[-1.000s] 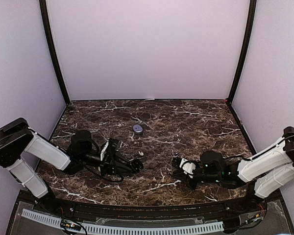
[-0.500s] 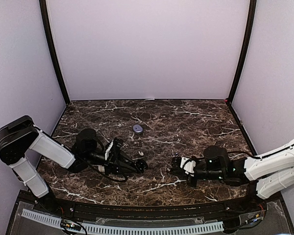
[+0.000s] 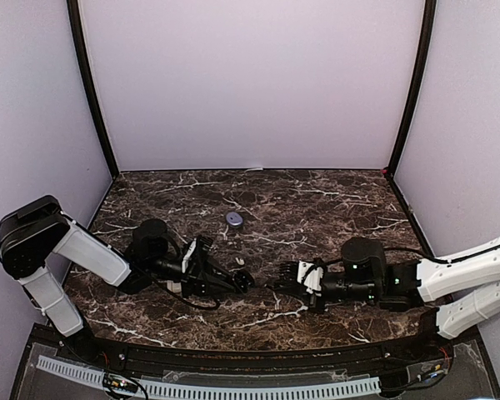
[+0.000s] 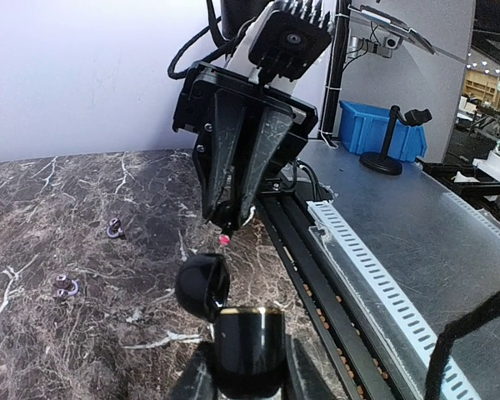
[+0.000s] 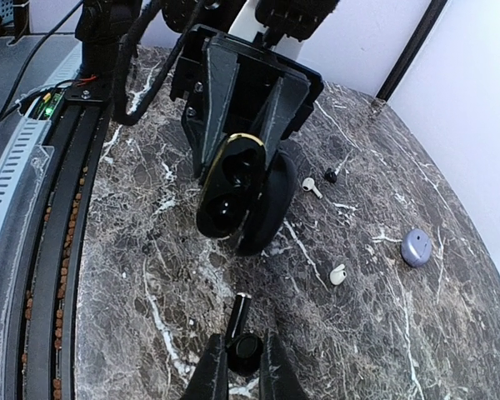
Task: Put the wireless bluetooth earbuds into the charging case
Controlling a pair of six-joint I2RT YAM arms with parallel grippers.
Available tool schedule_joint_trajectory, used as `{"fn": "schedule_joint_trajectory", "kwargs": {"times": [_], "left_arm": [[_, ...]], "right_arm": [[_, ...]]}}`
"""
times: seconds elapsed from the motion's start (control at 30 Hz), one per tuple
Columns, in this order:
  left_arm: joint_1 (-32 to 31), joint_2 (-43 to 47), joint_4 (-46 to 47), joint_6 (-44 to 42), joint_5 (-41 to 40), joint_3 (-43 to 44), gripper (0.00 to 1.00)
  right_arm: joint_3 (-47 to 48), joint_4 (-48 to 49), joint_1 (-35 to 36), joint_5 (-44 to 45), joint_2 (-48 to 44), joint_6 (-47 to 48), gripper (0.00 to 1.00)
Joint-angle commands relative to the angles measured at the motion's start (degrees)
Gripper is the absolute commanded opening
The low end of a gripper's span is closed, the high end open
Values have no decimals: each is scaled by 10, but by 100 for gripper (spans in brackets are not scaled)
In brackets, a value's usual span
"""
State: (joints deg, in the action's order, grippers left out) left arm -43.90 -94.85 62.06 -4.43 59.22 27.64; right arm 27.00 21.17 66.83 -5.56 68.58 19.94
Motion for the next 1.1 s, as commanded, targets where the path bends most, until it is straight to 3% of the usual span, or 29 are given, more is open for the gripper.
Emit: {"fn": "schedule_joint_trajectory", "kwargs": {"times": [0.0, 0.47, 1.07], "left_arm": [[-5, 13, -15, -28, -14, 1, 19], [-22, 14, -36, -51, -59, -5, 19], [-26, 16, -12, -51, -77, -17, 19]], "right_arm": [[27, -4, 15, -2, 10, 8, 4], [93, -47, 34, 24, 64, -3, 4], [101, -59, 43, 29, 83, -23, 2]]}}
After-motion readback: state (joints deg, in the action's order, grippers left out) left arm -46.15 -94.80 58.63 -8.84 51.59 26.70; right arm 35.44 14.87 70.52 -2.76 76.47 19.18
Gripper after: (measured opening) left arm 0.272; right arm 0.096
